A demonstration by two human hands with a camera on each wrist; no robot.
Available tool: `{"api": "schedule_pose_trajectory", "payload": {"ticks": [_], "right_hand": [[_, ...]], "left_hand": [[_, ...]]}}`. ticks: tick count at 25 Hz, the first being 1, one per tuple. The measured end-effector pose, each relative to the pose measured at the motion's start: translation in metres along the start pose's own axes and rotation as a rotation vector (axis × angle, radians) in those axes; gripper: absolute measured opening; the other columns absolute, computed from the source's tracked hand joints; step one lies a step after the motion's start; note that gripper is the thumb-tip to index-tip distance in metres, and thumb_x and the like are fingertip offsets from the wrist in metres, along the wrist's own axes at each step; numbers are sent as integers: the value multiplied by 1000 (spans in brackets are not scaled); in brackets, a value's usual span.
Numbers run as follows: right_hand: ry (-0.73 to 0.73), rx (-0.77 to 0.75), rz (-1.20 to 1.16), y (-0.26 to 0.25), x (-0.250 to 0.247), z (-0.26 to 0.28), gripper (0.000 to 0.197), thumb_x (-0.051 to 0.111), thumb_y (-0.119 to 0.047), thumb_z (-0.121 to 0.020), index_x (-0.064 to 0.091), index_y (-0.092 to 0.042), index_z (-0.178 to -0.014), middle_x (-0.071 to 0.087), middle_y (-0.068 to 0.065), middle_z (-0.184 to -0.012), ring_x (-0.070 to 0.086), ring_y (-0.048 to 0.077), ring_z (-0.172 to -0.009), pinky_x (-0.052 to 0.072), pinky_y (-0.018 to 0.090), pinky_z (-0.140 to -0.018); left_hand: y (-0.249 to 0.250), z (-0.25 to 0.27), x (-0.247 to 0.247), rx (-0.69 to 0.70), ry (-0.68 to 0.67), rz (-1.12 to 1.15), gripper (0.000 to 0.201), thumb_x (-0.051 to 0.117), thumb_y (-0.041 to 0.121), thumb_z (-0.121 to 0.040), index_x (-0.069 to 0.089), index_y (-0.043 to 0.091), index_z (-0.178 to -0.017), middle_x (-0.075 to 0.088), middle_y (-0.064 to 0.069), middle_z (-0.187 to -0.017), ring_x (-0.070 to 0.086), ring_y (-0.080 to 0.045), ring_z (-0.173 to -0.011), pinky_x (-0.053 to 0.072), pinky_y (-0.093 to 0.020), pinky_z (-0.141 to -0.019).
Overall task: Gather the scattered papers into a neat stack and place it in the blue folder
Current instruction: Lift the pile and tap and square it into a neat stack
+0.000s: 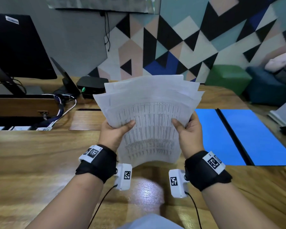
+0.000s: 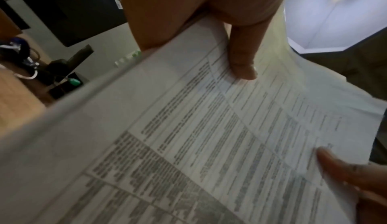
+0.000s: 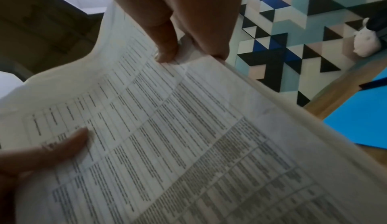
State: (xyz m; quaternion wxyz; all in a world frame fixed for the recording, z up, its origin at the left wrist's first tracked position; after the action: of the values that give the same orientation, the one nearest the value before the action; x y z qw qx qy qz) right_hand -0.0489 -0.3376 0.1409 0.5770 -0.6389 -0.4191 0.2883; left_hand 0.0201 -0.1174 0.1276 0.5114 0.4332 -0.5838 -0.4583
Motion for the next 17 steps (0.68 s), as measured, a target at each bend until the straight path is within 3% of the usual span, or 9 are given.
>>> {"api": "schedule_pose_trajectory", "payload": {"ticks": [3, 5, 7, 8, 10, 13, 15, 17], "right_hand": [[15, -41, 95, -6, -5, 4, 50, 68, -4, -82, 40, -18, -121, 61, -11, -112, 62, -8, -99, 52, 31, -96], [41, -132, 143, -13, -7, 8, 83, 70, -5, -80, 20, -38, -139, 44, -16, -131, 49, -9, -120, 42, 23, -106], [40, -287, 233, -26, -5, 11, 98, 69, -8, -82, 4, -53, -140, 27, -23, -134, 33, -17, -127, 33, 9, -105], [40, -358, 333, -32, -2, 13, 94, 68, -13, -83, 6, -53, -140, 23, -19, -132, 26, -22, -126, 29, 2, -103], [47, -445, 528, -38, 5, 17, 73, 68, -24, -84, 27, -50, -138, 19, -9, -129, 16, -28, -119, 20, -6, -98], [77, -445, 554, -37, 6, 20, 43, 70, -30, -81, 57, -35, -122, 22, -1, -128, 21, -29, -113, 19, -8, -96], [122, -425, 529, -35, 3, 20, 40, 72, -31, -79, 59, -29, -116, 25, 3, -127, 23, -29, -111, 22, -9, -93], [128, -406, 551, -32, 2, 21, 49, 72, -30, -79, 53, -29, -124, 24, 3, -125, 18, -30, -111, 21, -10, -90]], "left_hand": [[7, -4, -3, 42, -22, -39, 49, 84, 4, -62, 66, 7, -108, 76, -3, -100, 72, -16, -95, 58, -33, -79], [13, -5, -1, 67, -34, -7, 71, 87, 19, -58, 56, 7, -121, 72, -8, -111, 71, -19, -100, 59, -34, -81], [24, -5, 3, 97, -44, 48, 80, 86, 40, -54, 51, 15, -122, 71, -2, -110, 70, -15, -100, 58, -29, -77], [30, -4, 7, 117, -40, 73, 76, 82, 48, -54, 51, 20, -118, 72, 2, -107, 71, -12, -98, 57, -25, -75], [42, 0, 15, 160, -18, 100, 64, 75, 54, -59, 50, 27, -111, 71, 6, -102, 71, -8, -93, 56, -22, -72], [49, 0, 17, 183, 119, 40, 41, 69, 56, -68, 51, 32, -97, 68, 7, -98, 70, -15, -94, 59, -37, -78], [47, -3, 12, 184, 179, 18, 28, 65, 47, -75, 52, 31, -93, 67, 5, -97, 68, -21, -98, 56, -46, -86], [44, -3, 8, 187, 183, 9, 19, 56, 30, -84, 54, 20, -99, 65, 12, -91, 65, -10, -91, 54, -37, -83]]}}
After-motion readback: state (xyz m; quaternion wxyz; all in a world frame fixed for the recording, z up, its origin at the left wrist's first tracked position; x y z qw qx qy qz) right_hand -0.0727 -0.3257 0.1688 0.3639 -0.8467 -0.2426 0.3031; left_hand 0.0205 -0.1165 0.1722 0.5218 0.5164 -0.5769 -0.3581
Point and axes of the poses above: each hand's wrist, its own z-axis away from the middle knuckle, its own x-axis out of the palm, y = z × x, the point moved 5 cm from there along -z, towards the middle knuckle
